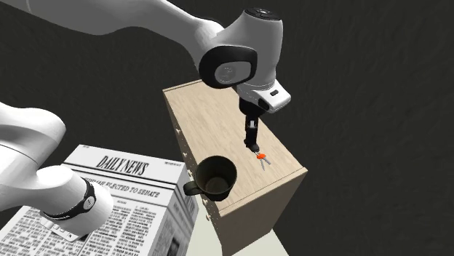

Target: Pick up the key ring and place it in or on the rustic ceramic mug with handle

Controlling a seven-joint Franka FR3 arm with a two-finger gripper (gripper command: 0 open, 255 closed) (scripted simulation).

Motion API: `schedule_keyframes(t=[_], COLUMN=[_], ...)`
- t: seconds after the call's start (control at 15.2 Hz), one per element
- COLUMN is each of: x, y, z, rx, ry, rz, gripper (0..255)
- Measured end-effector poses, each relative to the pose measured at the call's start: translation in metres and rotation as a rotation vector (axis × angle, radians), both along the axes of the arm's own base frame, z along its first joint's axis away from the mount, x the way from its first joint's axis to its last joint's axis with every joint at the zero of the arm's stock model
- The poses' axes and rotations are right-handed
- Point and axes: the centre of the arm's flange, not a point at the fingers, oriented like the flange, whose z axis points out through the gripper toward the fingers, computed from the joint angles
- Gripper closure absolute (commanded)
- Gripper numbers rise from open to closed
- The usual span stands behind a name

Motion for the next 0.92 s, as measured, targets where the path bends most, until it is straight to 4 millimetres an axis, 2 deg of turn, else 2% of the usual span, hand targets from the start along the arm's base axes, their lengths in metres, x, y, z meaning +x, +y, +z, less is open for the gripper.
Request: schedule_keyframes(t=[0.46,0.86,0.92], x=[0.004,0.004,0.004], y=[0.004,0.004,0.004], z=[-0.037,-0.041,-0.041], rx=[0.0,0.001,0.001], ry=[0.001,0.001,0.001], rz=[0.0,0.0,0.0], gripper=[0,0,255])
